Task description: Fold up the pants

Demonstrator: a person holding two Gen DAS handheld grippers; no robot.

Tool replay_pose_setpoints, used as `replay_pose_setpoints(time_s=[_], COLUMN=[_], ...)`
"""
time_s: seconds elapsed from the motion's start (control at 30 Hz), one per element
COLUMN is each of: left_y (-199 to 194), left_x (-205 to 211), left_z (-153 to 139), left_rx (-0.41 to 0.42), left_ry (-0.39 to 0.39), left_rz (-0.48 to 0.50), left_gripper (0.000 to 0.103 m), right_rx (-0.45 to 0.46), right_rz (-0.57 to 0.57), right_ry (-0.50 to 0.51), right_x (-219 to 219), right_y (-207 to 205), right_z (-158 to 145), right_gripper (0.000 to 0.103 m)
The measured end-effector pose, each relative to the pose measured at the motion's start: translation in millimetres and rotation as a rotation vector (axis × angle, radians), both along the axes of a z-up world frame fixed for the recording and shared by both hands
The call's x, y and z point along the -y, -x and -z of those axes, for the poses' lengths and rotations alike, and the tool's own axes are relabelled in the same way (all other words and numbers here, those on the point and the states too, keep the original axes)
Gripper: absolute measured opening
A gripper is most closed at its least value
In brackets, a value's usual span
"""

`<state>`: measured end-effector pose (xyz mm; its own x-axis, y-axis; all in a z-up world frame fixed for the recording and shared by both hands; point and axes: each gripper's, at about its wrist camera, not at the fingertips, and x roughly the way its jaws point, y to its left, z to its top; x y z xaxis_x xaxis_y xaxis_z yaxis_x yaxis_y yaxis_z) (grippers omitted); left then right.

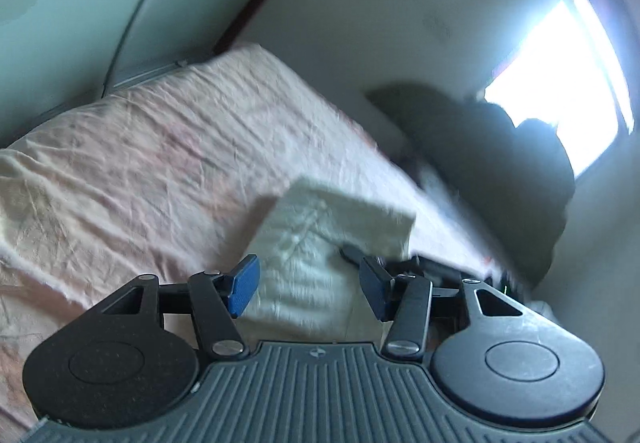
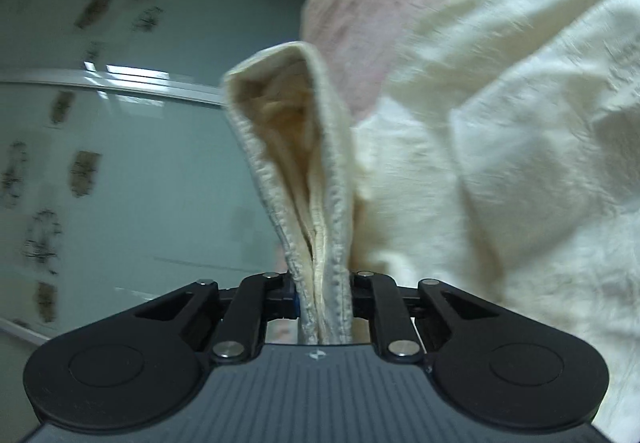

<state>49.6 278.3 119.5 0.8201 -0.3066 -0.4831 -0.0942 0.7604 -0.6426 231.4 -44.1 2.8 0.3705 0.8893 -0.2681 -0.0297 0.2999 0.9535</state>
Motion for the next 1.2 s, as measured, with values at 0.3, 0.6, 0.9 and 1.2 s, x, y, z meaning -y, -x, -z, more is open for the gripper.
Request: replay_pose_setpoints(time_s=[0.3,0.6,0.9,1.2], left_y=[-7.0,-46.5,-60.4,-84.4], left_x=[15.6,75.3,122.5,169.2], left_z=[-23.6,2.5,12.4,25.8], left_rx=[0.105,0.056,0.042,0.056], left_ry=[0.005,-0.014,-0.09,-0.27], left_rz=[0.067,0.176,0.283,0.36], left_gripper=[0.067,0.067,0.067,0.067], right_rx=[0.058,-0.09,0.076,0.065], right_rz=[-0.07,0.054,-0.017,0.207], right_ry=[-0.022,0.253,0.401,0.387], right_x=[91.9,236.7,234.5,279.1], right_y=[8.6,32.7,40.0,56.5], right_z=[-56.9,-16.9,-23.5,-27.5], right_gripper=[0.013,0.014,0.018,0.052])
